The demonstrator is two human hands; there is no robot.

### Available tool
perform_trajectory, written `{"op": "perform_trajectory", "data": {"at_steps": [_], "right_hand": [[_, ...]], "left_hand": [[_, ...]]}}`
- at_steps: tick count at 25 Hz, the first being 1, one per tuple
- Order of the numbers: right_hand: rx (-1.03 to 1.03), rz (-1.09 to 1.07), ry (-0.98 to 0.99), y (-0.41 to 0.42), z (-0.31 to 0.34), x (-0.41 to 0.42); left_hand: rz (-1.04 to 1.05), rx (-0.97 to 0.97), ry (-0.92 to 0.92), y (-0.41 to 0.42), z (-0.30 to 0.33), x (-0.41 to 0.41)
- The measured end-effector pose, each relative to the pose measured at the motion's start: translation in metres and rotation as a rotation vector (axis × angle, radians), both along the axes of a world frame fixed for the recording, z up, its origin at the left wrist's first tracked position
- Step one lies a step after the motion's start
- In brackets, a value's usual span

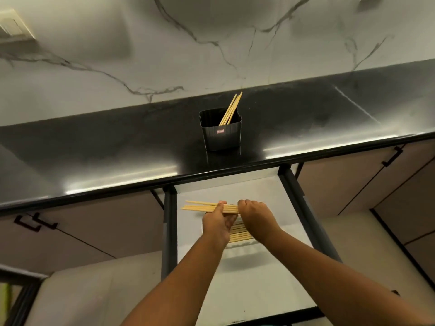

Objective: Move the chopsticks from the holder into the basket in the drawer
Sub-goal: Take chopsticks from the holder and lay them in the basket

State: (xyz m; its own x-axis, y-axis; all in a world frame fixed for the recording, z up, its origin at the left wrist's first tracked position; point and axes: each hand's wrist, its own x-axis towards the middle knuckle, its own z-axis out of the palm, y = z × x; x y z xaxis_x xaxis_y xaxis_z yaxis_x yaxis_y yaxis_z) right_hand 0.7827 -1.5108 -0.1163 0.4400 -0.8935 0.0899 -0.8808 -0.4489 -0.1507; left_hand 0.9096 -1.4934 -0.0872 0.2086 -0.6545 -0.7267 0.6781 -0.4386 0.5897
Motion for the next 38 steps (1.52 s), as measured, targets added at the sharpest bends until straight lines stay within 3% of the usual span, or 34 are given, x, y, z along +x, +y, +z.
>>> {"op": "perform_trajectory", "data": {"at_steps": [4,7,9,11,13,18,24,31,38], "right_hand": [[0.183,0.006,0.067,-0.018,-0.044,-0.034],[0.288,-0.003,0.191,-0.026,-0.072,-0.049],[0.359,0.067,0.290,-0.032,-0.089,-0.042],[0.404,0.126,0.370,-0.041,-0.102,-0.029],[0.441,0.127,0.433,-0.050,-0.111,-0.022],[0.531,0.175,0.486,-0.063,-0.123,-0.026],[0.651,0.083,0.245,-0.063,-0.124,-0.024],[0.685,0.017,0.154,-0.060,-0.130,-0.023],[0.748,-0.069,0.054,-0.051,-0.119,-0.018]], "left_hand": [[0.173,0.031,-0.058,-0.016,-0.034,0.053],[0.216,0.034,-0.296,-0.019,-0.068,0.082],[0.008,0.136,-0.538,-0.014,-0.095,0.086],[-0.320,0.242,-0.648,-0.004,-0.119,0.079],[-0.509,0.266,-0.604,0.003,-0.137,0.069],[-0.527,0.290,-0.669,0.012,-0.160,0.063],[-0.452,0.303,-0.705,0.014,-0.161,0.062],[-0.429,0.299,-0.840,0.015,-0.162,0.056],[-0.494,0.276,-0.714,0.015,-0.154,0.066]]}}
